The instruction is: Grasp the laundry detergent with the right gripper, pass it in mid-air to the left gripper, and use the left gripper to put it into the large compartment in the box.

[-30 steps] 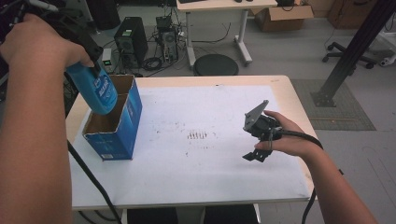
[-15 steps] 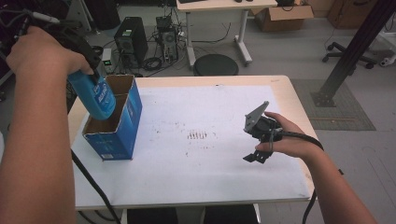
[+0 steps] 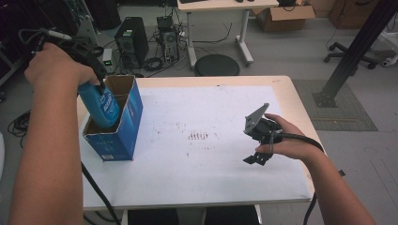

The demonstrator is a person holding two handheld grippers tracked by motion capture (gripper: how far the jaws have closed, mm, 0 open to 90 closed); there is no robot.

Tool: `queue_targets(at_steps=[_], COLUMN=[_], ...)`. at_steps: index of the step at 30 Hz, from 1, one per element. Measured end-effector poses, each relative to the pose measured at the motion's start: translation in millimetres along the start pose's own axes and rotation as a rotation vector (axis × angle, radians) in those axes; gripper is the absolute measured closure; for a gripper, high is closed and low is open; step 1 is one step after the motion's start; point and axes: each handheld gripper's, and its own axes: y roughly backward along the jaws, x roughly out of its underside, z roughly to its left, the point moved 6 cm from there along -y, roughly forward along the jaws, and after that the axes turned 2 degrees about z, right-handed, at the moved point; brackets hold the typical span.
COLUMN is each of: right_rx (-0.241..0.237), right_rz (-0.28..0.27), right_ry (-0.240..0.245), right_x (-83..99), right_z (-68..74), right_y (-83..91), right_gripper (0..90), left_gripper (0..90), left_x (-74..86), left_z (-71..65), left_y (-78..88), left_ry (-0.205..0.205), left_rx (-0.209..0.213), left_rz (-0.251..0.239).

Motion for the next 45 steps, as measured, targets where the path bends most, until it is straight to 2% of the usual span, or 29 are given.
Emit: queue_targets(at_steps=[4,6,25,36,45], right_rx=[-0.001,-0.004,-0.012,-0.012,-0.011], right_rz=[-0.001,0.002,-0.003,-0.013,-0.015], right_ry=[-0.002,-0.004,-0.01,-0.012,-0.019], right_x=[1.6,2.5,5.4,4.8,5.8], right_z=[-0.7,-1.1,-1.0,-0.8,-0.7], right_y=[-1.2,-2.8,-7.4,-9.5,-10.9], right_gripper=[3.3,3.3,3.3,3.3,3.2], left_gripper=[38.4,38.4,38.4,38.4,38.4], left_x=[-3.0,-5.4,-12.4,-14.4,-15.0], left_z=[1.8,3.2,6.7,5.3,3.9], left_y=[-8.5,-18.5,-77.8,-101.9,-114.3], left_ry=[-0.001,-0.001,-0.003,-0.016,-0.026], left_rx=[0.0,-0.001,0.011,0.008,0.013], left_rz=[0.0,0.012,0.068,0.092,0.108])
